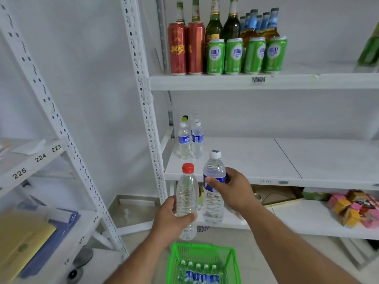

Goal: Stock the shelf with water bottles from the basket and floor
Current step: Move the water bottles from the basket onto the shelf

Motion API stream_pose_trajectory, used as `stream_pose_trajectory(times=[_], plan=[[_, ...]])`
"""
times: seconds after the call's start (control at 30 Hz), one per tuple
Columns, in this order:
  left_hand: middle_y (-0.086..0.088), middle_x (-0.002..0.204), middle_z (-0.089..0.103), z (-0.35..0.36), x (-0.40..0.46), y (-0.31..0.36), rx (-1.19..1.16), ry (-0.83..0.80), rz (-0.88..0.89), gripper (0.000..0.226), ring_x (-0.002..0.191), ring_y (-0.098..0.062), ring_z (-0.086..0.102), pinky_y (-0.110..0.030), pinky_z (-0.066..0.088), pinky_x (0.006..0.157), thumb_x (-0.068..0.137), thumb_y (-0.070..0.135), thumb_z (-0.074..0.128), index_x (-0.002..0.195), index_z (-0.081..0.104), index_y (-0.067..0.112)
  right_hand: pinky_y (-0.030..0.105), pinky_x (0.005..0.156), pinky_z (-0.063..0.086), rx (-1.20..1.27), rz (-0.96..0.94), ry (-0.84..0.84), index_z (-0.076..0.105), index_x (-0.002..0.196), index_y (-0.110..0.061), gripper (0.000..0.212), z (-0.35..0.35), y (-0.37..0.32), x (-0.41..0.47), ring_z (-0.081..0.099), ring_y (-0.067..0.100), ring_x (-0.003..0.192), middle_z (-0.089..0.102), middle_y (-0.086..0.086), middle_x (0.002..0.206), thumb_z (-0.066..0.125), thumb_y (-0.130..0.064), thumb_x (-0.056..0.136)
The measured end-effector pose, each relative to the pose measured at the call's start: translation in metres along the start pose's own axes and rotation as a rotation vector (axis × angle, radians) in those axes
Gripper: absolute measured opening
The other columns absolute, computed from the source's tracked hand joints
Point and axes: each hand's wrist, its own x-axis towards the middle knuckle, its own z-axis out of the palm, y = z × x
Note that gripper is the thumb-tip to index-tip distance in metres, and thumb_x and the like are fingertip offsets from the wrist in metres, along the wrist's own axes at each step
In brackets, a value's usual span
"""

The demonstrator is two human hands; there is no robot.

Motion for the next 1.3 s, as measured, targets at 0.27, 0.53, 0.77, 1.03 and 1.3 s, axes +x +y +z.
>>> stream_pose_trajectory(times=[0.27, 0.53, 0.77, 1.03, 1.3], plan=[[0.011, 0.101, 0.074, 0.026, 0.02, 0.009, 0.002, 0.051, -0.015, 0.05, 0.095, -0.007, 0.069, -0.027, 0.055, 0.084, 0.069, 0.015, 0.087, 0.11, 0.064, 0.029, 0.035, 0.08, 0.058, 0.014, 0.005, -0.036, 0.066, 0.108, -0.031, 0.036, -0.015, 0.012, 0.031, 0.068, 0.01, 0.086, 0.072, -0.012, 0.094, 0.073, -0.051, 0.08], [0.011, 0.098, 0.074, 0.025, 0.077, 0.001, 0.03, 0.083, -0.043, 0.049, 0.093, -0.006, 0.069, -0.024, 0.054, 0.08, 0.068, 0.016, 0.086, 0.109, 0.064, 0.03, 0.032, 0.082, 0.055, 0.061, 0.042, -0.009, 0.063, 0.113, -0.027, 0.035, -0.006, 0.014, 0.083, 0.065, 0.014, 0.093, 0.069, -0.008, 0.102, 0.075, -0.04, 0.083], [0.013, 0.093, 0.074, 0.011, 0.154, -0.019, 0.046, 0.044, -0.05, 0.044, 0.081, 0.01, 0.066, -0.013, 0.049, 0.068, 0.07, 0.012, 0.085, 0.099, 0.062, 0.035, 0.022, 0.07, 0.047, 0.02, 0.07, 0.027, 0.068, 0.097, -0.032, 0.018, 0.029, 0.016, 0.138, 0.065, 0.006, 0.084, 0.071, -0.013, 0.088, 0.075, -0.037, 0.082], [0.015, 0.097, 0.075, -0.007, 0.239, -0.038, 0.049, -0.038, -0.058, 0.046, 0.089, -0.003, 0.071, -0.038, 0.058, 0.087, 0.066, 0.024, 0.086, 0.105, 0.063, 0.035, 0.019, 0.063, 0.043, -0.02, 0.111, 0.064, 0.066, 0.097, -0.033, 0.018, 0.071, 0.01, 0.19, 0.061, 0.005, 0.078, 0.069, -0.014, 0.086, 0.075, -0.035, 0.081], [0.022, 0.1, 0.064, -0.002, 0.299, -0.028, 0.093, -0.031, -0.05, 0.054, 0.096, -0.001, 0.06, -0.02, 0.046, 0.077, 0.072, 0.03, 0.086, 0.116, 0.056, 0.035, 0.02, 0.063, 0.045, -0.005, 0.16, 0.058, 0.062, 0.093, -0.031, 0.017, 0.086, 0.015, 0.243, 0.058, 0.008, 0.076, 0.067, -0.01, 0.087, 0.074, -0.026, 0.082]])
